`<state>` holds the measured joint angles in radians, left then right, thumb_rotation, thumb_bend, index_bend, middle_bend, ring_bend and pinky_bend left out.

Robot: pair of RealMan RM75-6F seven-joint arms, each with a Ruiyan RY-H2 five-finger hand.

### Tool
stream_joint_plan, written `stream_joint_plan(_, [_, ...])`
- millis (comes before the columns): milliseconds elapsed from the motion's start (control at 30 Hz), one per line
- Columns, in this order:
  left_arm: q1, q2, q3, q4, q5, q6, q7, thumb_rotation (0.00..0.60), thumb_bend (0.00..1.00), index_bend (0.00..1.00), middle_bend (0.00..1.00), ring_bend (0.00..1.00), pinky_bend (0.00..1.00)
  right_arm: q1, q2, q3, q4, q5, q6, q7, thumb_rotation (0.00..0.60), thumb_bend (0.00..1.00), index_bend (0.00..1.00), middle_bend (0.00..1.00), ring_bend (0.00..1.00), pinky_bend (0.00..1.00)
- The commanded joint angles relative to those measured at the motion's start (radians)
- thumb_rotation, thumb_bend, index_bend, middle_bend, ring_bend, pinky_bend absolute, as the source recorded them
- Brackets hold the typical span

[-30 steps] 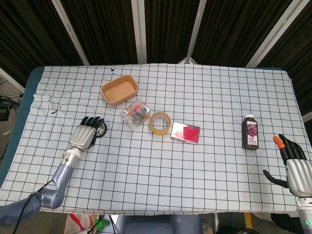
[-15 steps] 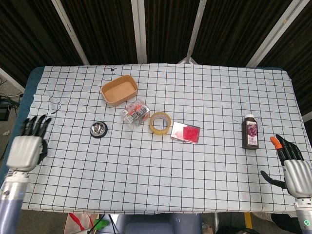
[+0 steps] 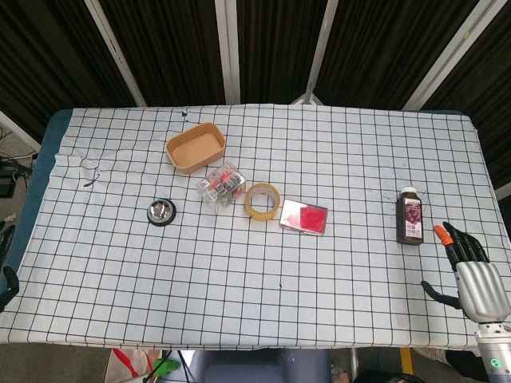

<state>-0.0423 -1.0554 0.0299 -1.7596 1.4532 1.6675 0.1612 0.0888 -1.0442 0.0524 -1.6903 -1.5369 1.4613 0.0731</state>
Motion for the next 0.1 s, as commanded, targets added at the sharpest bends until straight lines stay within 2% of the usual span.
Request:
stream_joint_plan(33, [0.004,0.003,0.001,0.005,0.012,-0.007,-0.005,0.6,1.0,0.0,0.03,0.0,0.0,0.003,-0.002,-0.001,-0.002,-0.003,-0.004,0.003,0.6,0.25,0.06,0.03,0.09,0.1])
stream_joint_plan(100, [0.006,0.004,0.001,0.005,0.015,-0.015,-0.004,0.6,1.0,0.0,0.03,0.0,0.0,0.005,-0.003,0.0,0.001,0.0,-0.007,0.003,0.6,0.25,0.06,0.03,0.09,0.1])
